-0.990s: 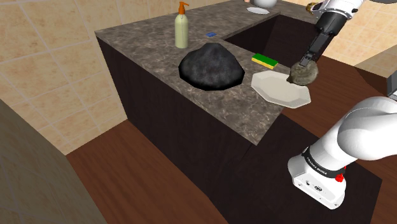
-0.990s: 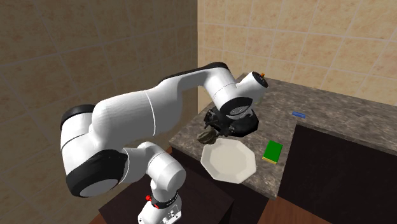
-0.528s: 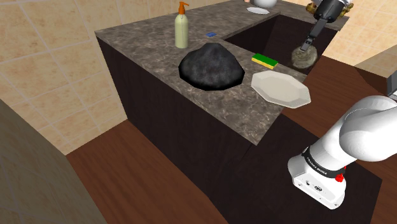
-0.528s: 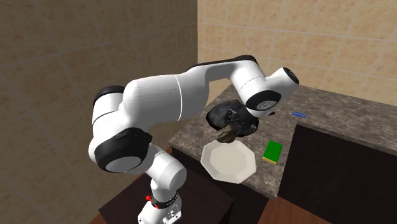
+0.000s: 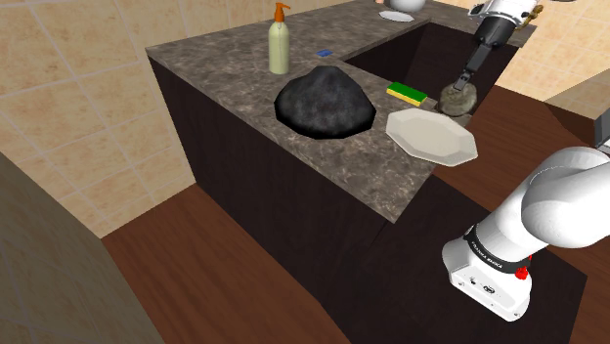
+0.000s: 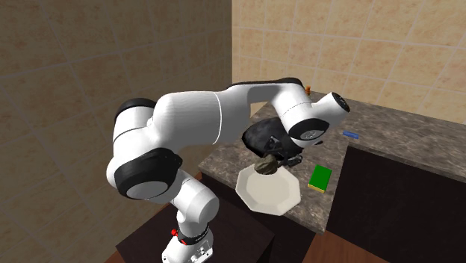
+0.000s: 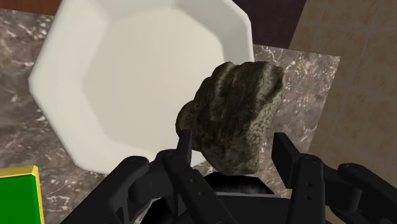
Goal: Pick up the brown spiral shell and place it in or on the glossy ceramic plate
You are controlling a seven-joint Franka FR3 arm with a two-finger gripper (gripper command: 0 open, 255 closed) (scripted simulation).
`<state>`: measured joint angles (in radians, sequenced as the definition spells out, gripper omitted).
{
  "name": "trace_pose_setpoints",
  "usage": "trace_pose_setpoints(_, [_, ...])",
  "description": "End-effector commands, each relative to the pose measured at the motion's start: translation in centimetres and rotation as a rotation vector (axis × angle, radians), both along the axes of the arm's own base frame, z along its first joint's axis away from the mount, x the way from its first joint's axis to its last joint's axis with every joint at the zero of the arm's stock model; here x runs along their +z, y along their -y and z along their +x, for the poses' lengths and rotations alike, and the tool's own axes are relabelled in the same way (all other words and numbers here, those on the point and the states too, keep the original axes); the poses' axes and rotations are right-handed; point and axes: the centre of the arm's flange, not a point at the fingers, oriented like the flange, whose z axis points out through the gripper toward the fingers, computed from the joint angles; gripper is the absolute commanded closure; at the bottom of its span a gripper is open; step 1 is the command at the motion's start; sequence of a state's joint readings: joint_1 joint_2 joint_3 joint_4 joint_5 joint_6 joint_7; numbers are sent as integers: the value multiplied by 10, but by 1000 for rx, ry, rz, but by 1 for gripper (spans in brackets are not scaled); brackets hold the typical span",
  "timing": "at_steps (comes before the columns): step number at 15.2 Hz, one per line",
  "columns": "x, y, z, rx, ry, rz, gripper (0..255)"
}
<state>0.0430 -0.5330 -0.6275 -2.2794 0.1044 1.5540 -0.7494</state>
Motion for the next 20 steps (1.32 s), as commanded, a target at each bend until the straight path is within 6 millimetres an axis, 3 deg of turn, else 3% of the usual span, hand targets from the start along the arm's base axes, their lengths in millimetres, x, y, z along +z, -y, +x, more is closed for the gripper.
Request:
trace_pose_setpoints(1, [-11,1,-1,0,1,0,255])
trace_pose_setpoints(11, [-65,1,-1,0,1,0,255])
trace_pose_setpoints(19, [-65,1,-1,0,1,0,255])
trace_pose_setpoints(20, [-65,1,-1,0,1,0,0])
